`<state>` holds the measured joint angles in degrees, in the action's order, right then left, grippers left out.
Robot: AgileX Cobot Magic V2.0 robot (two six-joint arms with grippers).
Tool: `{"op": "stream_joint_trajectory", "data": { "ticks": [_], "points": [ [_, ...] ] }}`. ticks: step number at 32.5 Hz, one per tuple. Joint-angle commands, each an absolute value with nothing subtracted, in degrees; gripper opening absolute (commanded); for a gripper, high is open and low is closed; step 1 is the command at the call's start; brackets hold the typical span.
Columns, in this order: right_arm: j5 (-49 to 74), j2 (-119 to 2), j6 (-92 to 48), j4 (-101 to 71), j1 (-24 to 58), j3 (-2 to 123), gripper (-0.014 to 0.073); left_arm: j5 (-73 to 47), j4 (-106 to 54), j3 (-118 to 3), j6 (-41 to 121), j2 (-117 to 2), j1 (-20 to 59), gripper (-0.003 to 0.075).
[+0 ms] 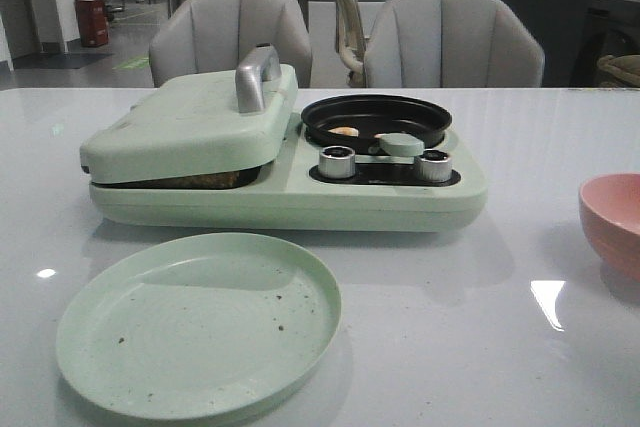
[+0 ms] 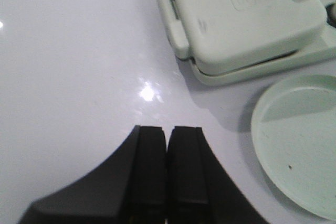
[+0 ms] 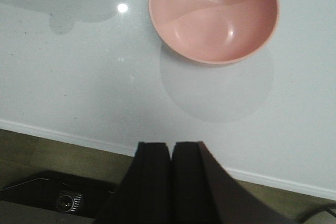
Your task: Make breakfast with bread and shrimp
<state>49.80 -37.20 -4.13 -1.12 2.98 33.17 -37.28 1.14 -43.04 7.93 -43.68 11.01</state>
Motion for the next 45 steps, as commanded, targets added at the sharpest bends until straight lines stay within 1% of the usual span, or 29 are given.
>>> {"op": "stream_joint_trajectory", "data": {
  "ticks": [1, 12, 17, 21, 25, 27, 29, 33, 39, 45],
  "points": [
    [46.35, -37.11, -4.23, -1.4, 3.02, 34.61, 0.0045, -25.49, 1.93, -37.78, 7.31, -35.48, 8.75, 0.0101],
    [46.35, -37.11, -4.23, -1.4, 3.02, 34.61, 0.0045, -9.46, -0.81, -15.34, 7.31, -12.96, 2.16, 0.0101],
    [46.35, -37.11, -4.23, -1.4, 3.02, 34.61, 0.0045, -3.92, -3.1, -8.22, 7.31, -5.44, 0.57, 0.0101],
    [46.35, -37.11, -4.23, -1.4, 3.02, 34.61, 0.0045, -2.06, -3.56, -4.15, 7.2, -1.01, 0.15, 0.0101],
    [46.35, -37.11, -4.23, -1.4, 3.02, 34.61, 0.0045, 0.0, -4.42, -1.02, 7.2, 1.63, 0.15, 0.0101],
    [46.35, -37.11, -4.23, -1.4, 3.02, 34.61, 0.0045, 3.11, -4.67, 0.61, 7.2, 1.51, 0.15, 0.0101],
    [46.51, -37.11, -4.23, -1.4, 3.02, 34.61, 0.0045, 1.94, -4.8, 0.36, 7.2, 1.51, 0.28, 0.0101],
    [46.5, -37.23, -4.23, -1.4, 3.02, 34.61, 0.0045, 3.57, -6.26, 0.49, 7.2, 1.51, 0.61, 0.0101],
    [46.56, -37.23, -4.23, -1.4, 3.02, 34.61, 0.0045, 3.47, -7.5, 0.49, 7.2, 1.51, 3.14, 0.0101],
    [46.62, -37.23, -4.23, -1.4, 3.02, 34.61, 0.0045, 3.47, -7.5, 0.49, 7.2, 1.51, 3.25, 0.0101]
  ]
}}
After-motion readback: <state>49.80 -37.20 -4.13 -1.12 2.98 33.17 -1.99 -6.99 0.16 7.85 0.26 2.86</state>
